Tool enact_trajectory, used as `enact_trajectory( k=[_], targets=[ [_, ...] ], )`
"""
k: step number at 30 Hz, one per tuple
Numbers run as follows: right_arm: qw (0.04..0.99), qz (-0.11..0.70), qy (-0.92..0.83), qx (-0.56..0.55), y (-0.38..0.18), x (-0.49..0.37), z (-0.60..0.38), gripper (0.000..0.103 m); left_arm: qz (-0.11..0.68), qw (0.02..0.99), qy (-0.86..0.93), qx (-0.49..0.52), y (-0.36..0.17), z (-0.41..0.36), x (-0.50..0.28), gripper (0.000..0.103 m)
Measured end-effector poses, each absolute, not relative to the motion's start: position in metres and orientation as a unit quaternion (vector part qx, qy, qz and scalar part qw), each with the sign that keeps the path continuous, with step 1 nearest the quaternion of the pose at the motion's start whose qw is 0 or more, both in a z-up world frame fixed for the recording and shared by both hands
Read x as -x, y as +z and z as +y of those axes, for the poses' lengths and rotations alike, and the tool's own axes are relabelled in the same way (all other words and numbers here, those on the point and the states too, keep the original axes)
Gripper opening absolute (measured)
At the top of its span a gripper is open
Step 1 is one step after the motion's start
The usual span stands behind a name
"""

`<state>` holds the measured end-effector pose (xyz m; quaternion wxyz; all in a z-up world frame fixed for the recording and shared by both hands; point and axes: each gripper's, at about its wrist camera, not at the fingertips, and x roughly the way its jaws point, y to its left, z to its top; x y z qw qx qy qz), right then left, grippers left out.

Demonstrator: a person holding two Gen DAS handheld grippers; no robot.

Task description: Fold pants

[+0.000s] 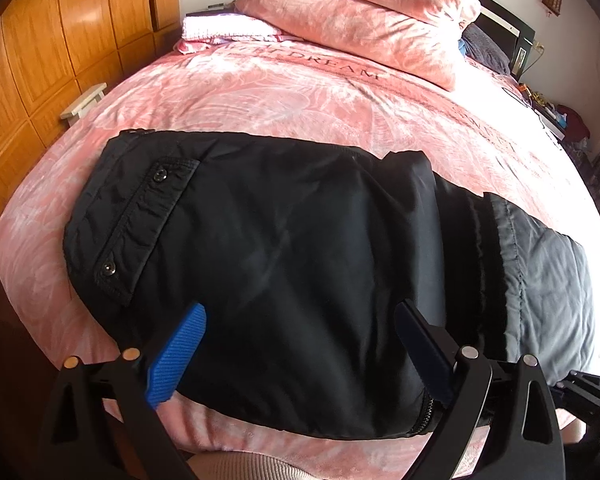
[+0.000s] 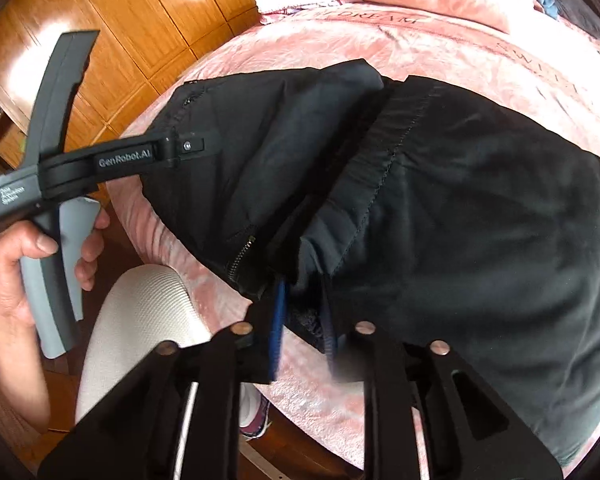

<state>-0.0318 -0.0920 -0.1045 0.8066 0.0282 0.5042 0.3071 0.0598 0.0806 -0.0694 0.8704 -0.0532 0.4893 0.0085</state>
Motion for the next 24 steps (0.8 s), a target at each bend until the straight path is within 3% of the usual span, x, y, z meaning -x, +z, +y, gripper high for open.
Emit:
enact_trajectory(
  k=[1, 12, 15, 19, 21, 24],
  targets=[
    [0.812, 0.494, 0.310, -0.031, -0.100, 0.035, -0.095, 0.054, 0.490, 0.870, 0.008, 0.052, -0.070, 0.080, -0.060, 0.096],
    [0.870, 0.469, 0.132, -0.075, -0.071, 0.044, -0.221, 0.051, 0.473, 0.869, -0.145, 0.003, -0.051, -0.011, -0.050, 0.096],
    [0.861, 0.488, 0.079, -0.121, -0.083, 0.041, -0.275, 0.061, 0.479, 0.862, -0.163, -0.022, -0.056, -0.039, -0.054, 0.096],
    [0.829, 0.522, 0.070, -0.187, -0.116, 0.036, -0.334, 0.065, 0.476, 0.861, -0.165, -0.064, -0.066, -0.064, -0.055, 0.096],
    [0.811, 0.534, 0.094, -0.217, -0.134, 0.031, -0.349, 0.073, 0.491, 0.853, -0.149, -0.092, -0.080, -0.072, -0.056, 0.096],
    [0.782, 0.538, 0.149, -0.277, -0.156, 0.029, -0.355, 0.075, 0.521, 0.839, -0.146, -0.058, -0.099, -0.066, -0.060, 0.098]
  ],
)
